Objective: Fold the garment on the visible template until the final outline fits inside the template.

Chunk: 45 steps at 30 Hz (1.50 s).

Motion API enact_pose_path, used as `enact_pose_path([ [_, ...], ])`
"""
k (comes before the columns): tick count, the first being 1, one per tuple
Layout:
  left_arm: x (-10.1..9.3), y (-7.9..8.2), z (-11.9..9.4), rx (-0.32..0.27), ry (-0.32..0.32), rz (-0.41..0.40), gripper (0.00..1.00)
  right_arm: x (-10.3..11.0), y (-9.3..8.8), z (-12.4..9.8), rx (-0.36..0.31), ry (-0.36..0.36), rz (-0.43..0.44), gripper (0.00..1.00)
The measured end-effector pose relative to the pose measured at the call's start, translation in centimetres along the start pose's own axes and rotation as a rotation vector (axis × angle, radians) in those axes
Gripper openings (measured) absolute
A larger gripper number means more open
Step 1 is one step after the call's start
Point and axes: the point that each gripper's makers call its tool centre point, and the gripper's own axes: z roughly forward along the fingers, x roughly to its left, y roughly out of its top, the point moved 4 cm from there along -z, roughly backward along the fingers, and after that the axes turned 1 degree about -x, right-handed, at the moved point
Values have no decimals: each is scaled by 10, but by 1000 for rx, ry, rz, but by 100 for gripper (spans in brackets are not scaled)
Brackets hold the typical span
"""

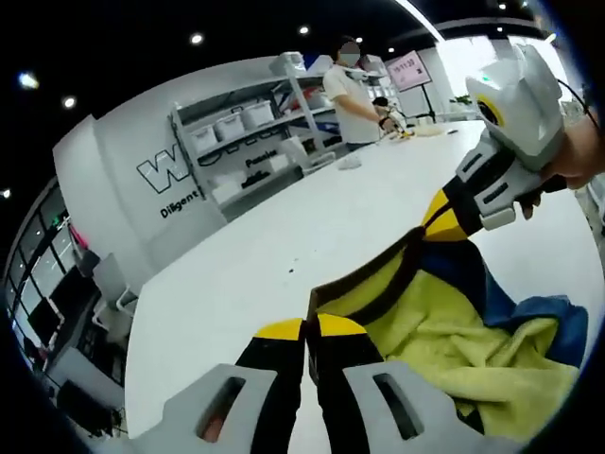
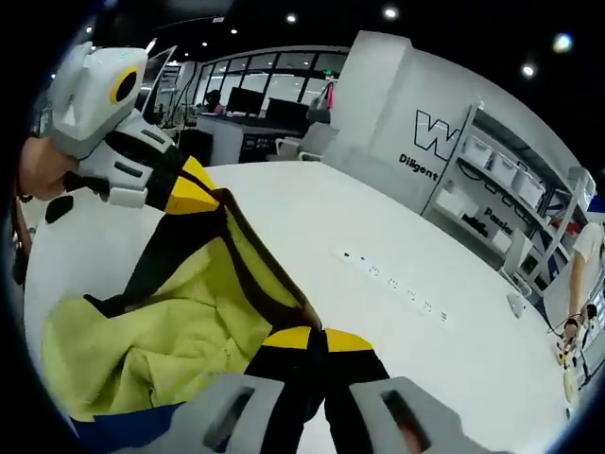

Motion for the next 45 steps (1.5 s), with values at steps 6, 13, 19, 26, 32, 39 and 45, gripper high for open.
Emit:
enact_pose_path([
  [6,-4,-15,16,76,13,22,0,-3,-14,21,38,20,53,0],
  [13,-15,-29,28,105,-18,31,0,-5,-32,34,93,25,73,0],
  [19,-20,-41,34,151,-35,12,0,-5,-40,39,122,21,113,0],
  [26,-20,-45,34,161,-44,39,0,-4,-42,39,147,11,70,0],
  [32,-19,-47,34,183,-54,8,8,-4,-47,36,172,10,68,0],
  [39,-11,-35,25,148,-8,-102,29,-18,-31,27,68,-45,102,19],
  [45,-2,-18,9,97,46,-148,35,-8,-13,15,-48,-3,114,30],
])
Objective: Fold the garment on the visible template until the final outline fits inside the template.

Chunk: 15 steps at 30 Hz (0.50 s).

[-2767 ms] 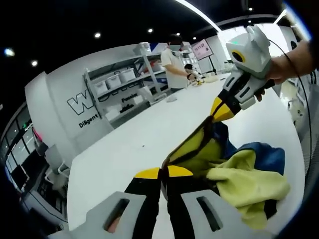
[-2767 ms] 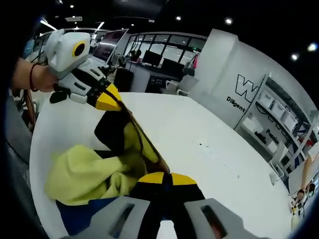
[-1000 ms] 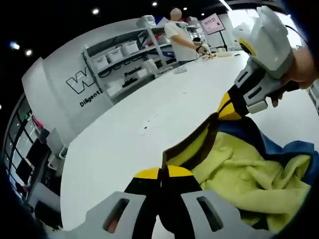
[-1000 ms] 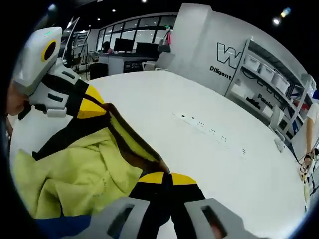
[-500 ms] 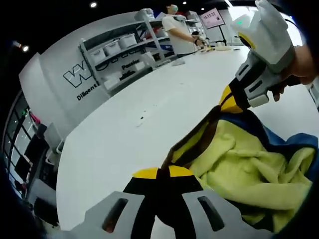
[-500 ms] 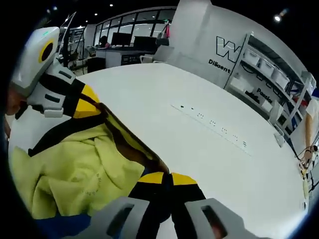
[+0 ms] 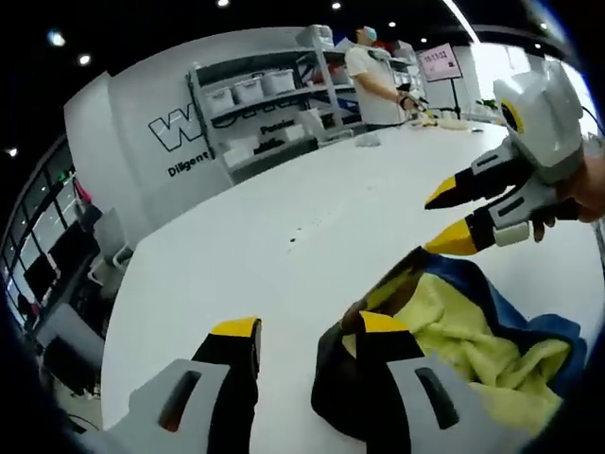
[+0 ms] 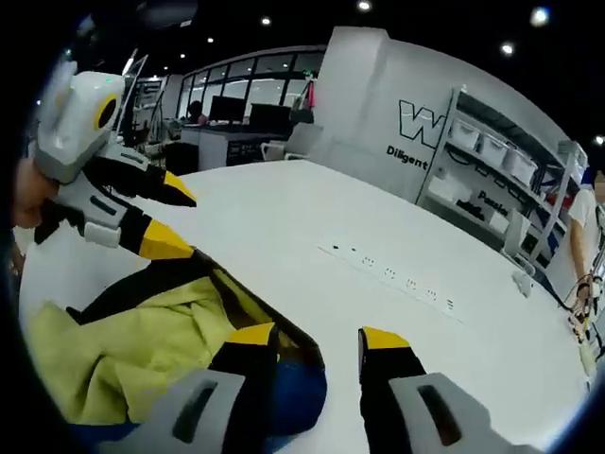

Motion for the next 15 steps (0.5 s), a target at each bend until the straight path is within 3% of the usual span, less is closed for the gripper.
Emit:
enact_pose_path([
  [6,0,14,-20,-59,3,27,34,4,4,-13,5,-24,6,35],
  [11,-5,13,-31,-63,-21,20,34,8,10,-22,-2,-33,-19,37],
  [15,-8,6,-40,-54,-34,21,34,9,12,-31,-7,-38,13,38],
])
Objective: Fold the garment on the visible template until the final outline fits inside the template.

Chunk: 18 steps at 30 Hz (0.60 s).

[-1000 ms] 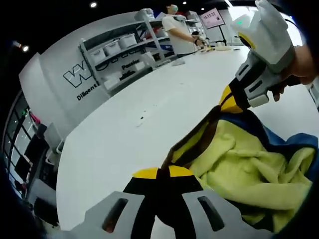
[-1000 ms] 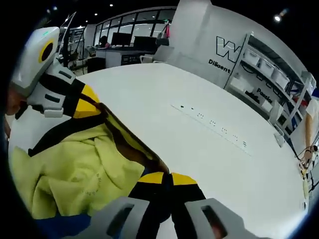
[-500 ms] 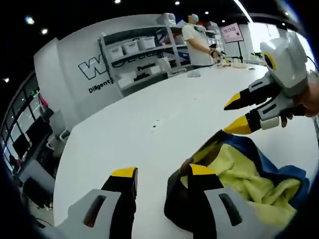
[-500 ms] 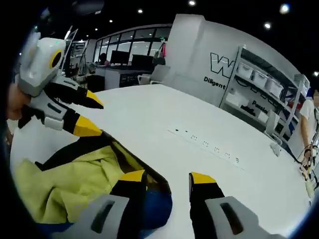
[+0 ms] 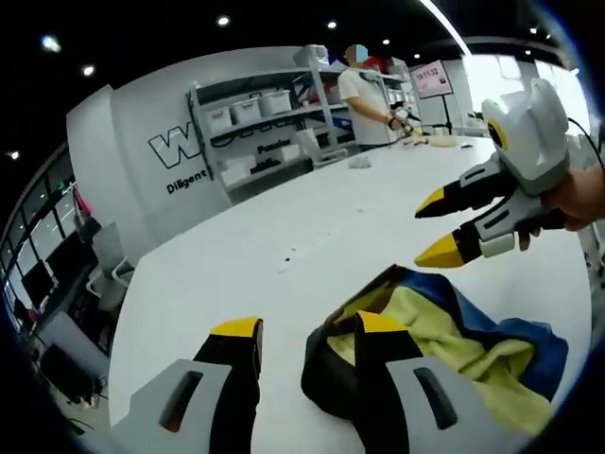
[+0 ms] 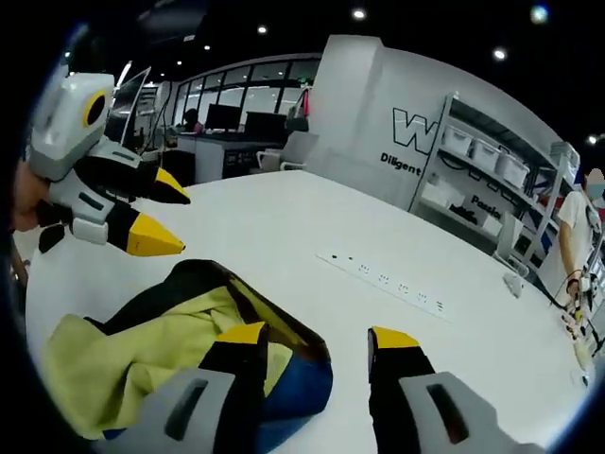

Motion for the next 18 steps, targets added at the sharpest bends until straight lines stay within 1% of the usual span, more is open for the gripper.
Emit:
enact_pose_path([
  [3,1,-6,-5,9,4,1,35,4,0,-6,-17,3,18,39],
  [4,0,-7,-7,9,4,-1,36,4,2,-8,-46,2,14,39],
  [5,0,-7,-13,1,5,-24,36,4,4,-10,-60,-4,16,39],
  [7,-1,-9,-21,-8,7,-20,34,8,3,-14,-56,0,27,39],
  [11,-2,-16,-33,0,9,-21,34,14,0,-20,-55,5,23,39],
  [14,-3,-22,-38,14,10,-21,33,17,0,-23,-58,11,35,39],
  [16,-5,-33,-43,36,0,-22,33,22,0,-26,-60,20,46,39],
  [18,-6,-41,-47,51,-3,-28,33,23,1,-30,-71,6,48,40],
])
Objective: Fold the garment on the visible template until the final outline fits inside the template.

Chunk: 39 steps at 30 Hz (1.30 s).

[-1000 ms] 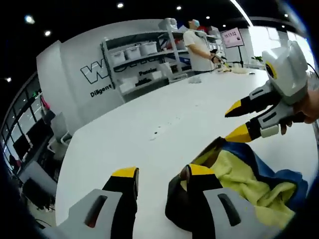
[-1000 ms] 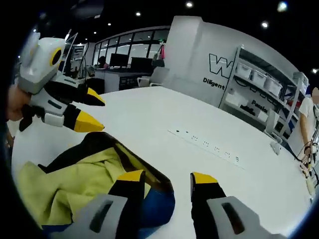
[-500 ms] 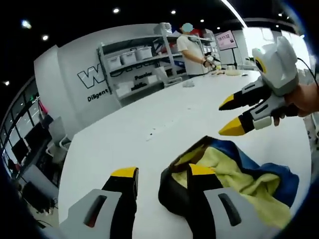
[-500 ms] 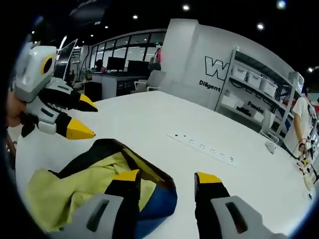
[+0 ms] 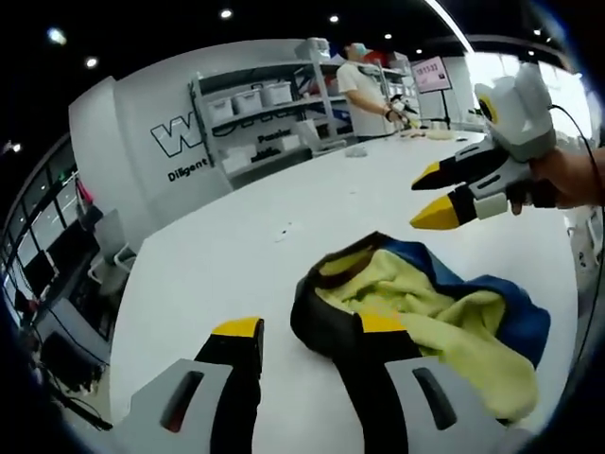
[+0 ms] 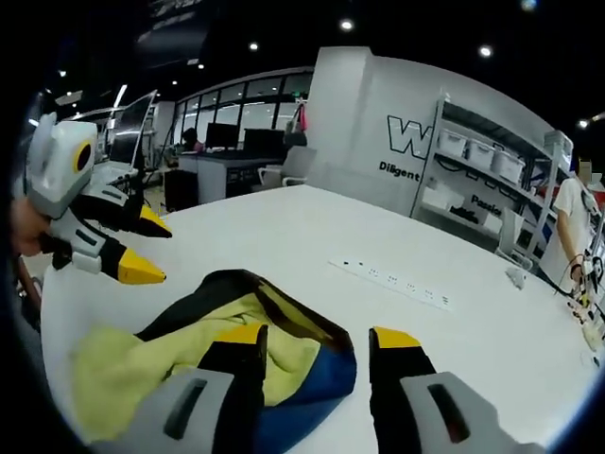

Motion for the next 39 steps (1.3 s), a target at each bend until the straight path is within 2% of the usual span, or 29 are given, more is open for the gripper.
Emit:
enact_pose_path([
  [8,-13,-22,-7,42,-28,-4,33,3,-1,-6,-17,-1,40,42],
  [15,-20,-35,-13,70,-57,6,32,13,-7,-12,-11,17,40,42],
  [22,-20,-50,-24,105,-79,35,31,28,-16,-16,8,50,18,42],
  [26,-22,-56,-29,119,-91,40,31,41,-17,-16,13,102,18,43],
  [29,-29,-64,-33,175,-148,101,27,50,-18,-16,18,125,-10,43],
  [31,-31,-64,-34,165,-142,102,27,54,-18,-17,24,141,-12,43],
  [33,-35,-65,-35,162,-166,107,27,57,-20,-19,31,157,-20,42],
  [36,-37,-70,-37,195,-176,200,26,61,-23,-21,41,176,-25,42],
  [39,-43,-75,-36,206,-209,219,27,67,-31,-23,62,201,-25,39],
])
